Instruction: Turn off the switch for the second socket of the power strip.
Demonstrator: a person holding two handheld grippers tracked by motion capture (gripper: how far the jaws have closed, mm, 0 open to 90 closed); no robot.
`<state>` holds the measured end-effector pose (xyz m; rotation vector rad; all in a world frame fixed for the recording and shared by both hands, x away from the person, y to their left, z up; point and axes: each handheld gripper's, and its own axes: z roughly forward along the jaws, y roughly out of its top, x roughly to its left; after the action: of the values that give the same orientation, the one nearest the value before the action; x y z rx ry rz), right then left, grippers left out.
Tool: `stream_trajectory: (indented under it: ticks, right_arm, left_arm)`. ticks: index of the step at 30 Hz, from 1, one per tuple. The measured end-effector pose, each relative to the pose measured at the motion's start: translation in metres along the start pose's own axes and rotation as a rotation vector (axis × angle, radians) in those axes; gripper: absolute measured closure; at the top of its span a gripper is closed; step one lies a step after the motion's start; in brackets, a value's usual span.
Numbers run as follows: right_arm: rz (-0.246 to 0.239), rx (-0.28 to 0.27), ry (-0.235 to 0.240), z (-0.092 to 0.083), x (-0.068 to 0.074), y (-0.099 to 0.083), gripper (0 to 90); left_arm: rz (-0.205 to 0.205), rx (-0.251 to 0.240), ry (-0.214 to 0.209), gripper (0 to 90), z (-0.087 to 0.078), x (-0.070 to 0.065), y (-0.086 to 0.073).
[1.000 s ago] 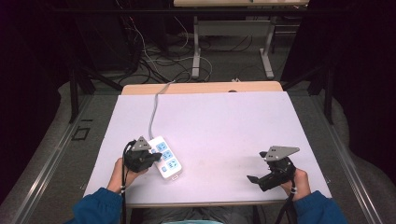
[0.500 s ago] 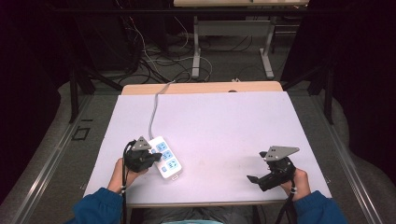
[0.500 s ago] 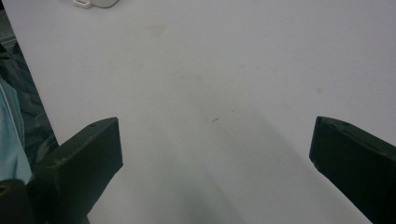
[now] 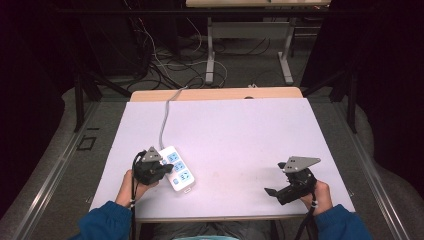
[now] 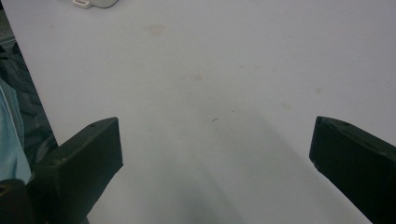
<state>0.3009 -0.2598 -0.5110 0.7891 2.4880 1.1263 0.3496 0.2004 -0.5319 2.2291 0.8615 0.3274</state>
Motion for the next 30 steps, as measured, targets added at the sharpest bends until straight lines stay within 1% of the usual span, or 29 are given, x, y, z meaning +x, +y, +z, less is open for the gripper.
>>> stream_trajectory:
  ticks: [1,2,6,8,9,10,13,15,16,17,21,23,24,25,26,30]
  right_arm:
    - [0.001,0.009,0.005,-0.0004,-0.0001,0.0002,1.7]
    - [-0.004,-0.001,0.002,0.0003,-0.0003,0.0000,1.7]
    - [-0.007,-0.002,0.003,0.0004,-0.0006,0.0001,1.7]
    - [0.008,0.002,0.003,0.0001,0.0004,-0.0001,1.7]
    - [0.008,0.002,0.003,0.0001,0.0004,-0.0001,1.7]
    - [0.000,0.000,0.002,0.0000,-0.0002,-0.0001,1.7]
    - [-0.006,-0.004,0.002,0.0007,-0.0006,-0.0001,1.7]
    - [-0.003,-0.002,0.003,0.0004,-0.0005,0.0000,1.8]
    - [0.008,0.001,0.003,0.0002,0.0004,-0.0001,1.7]
    - [0.005,0.008,0.005,-0.0003,0.0002,0.0001,1.7]
    - [-0.003,-0.002,0.003,0.0004,-0.0004,0.0000,1.7]
    - [0.005,0.010,0.006,-0.0005,0.0002,0.0002,1.8]
    - [0.009,0.002,0.004,0.0001,0.0004,-0.0001,1.7]
    - [0.001,0.006,0.006,0.0000,-0.0003,0.0002,1.7]
    - [-0.002,-0.004,0.000,0.0006,-0.0003,-0.0001,1.8]
    - [-0.005,-0.006,0.006,0.0008,-0.0007,-0.0002,1.7]
  left_arm:
    - [-0.001,0.000,0.000,90.0,0.0000,0.0001,0.0000]
    - [-0.001,0.001,0.000,90.0,0.0000,0.0000,-0.0001]
    - [-0.002,-0.001,-0.001,90.0,0.0001,0.0001,-0.0003]
    - [-0.002,0.003,0.000,90.0,-0.0002,-0.0001,-0.0002]
    - [-0.001,0.003,-0.001,90.0,-0.0003,0.0000,-0.0002]
    - [-0.003,-0.003,0.001,90.0,0.0003,-0.0001,-0.0005]
    - [-0.002,0.004,-0.001,90.0,-0.0003,0.0002,-0.0003]
    - [0.002,0.007,0.001,90.0,-0.0004,0.0001,-0.0002]
    - [0.004,0.004,0.003,90.0,-0.0002,0.0000,-0.0003]
    - [0.005,0.007,0.003,90.0,-0.0005,0.0000,-0.0002]
    - [0.004,0.006,0.003,90.0,-0.0004,-0.0001,-0.0003]
    - [-0.001,0.011,0.004,90.0,-0.0006,-0.0006,-0.0006]
    - [-0.001,0.010,0.003,90.0,-0.0006,-0.0005,-0.0007]
    - [-0.001,0.009,0.003,90.0,-0.0006,-0.0005,-0.0007]
    - [-0.001,0.008,0.002,90.0,-0.0005,-0.0004,-0.0008]
    - [-0.001,0.008,0.001,90.0,-0.0005,-0.0003,-0.0009]
